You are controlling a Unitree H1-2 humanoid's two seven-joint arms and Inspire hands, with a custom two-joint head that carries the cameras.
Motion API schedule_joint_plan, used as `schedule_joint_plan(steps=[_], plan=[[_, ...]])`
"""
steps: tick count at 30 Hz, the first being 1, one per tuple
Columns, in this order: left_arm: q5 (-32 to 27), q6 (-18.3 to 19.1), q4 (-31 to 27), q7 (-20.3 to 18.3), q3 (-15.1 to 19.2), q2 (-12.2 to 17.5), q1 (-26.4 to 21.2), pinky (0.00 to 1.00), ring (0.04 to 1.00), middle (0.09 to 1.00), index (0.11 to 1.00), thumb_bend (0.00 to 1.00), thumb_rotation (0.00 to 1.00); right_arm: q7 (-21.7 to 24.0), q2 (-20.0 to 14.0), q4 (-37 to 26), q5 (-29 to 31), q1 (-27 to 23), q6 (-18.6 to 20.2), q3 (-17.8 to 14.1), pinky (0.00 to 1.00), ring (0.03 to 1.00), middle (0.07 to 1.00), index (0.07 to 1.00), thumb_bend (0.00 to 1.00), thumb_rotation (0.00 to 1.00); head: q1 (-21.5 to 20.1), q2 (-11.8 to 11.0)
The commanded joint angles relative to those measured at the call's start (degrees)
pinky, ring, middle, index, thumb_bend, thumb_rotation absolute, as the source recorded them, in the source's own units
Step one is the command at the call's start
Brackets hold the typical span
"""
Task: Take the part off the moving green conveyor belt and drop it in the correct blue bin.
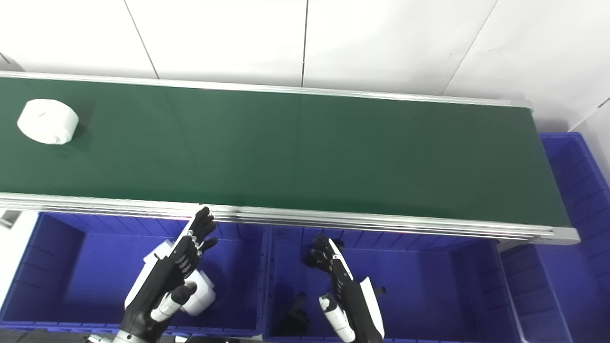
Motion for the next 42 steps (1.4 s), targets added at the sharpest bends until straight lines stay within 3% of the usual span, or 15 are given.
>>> schedule_joint_plan(steps=[1,17,33,42], plan=[[-0.8,-2.5,-1.0,0.1,-0.3,0.0,0.4,0.94,0.987,1.0,1.0,0.93,0.85,0.5,0.0,-1.0,0.4,0.5,-2.0,0.1,0.89,0.894,0.926,0.949,0.87,1.0,0.0,0.1],[-1.4,-2.5,-1.0,-0.1,0.5,0.9,0.5,0.95,0.989,0.999,1.0,0.95,0.86,0.0,1.2,-0.8,-0.9,0.5,-2.6,0.8,0.93,0.922,0.949,0.957,0.87,1.0,-2.5,-0.2],[-1.2,-3.2,-0.7,0.0,0.6,1.3,0.3,0.94,0.984,0.999,1.0,0.95,0.88,-2.5,3.0,-0.2,-2.3,1.1,-4.2,-0.5,0.99,0.982,1.0,0.994,0.92,1.0,-2.5,-0.6],[-1.3,-3.6,0.2,0.4,1.9,1.4,-0.4,0.93,0.996,1.0,1.0,0.96,0.9,-3.4,3.5,2.2,-2.0,-0.1,-5.5,-0.7,0.98,0.98,1.0,1.0,0.89,1.0,-0.6,-2.3]])
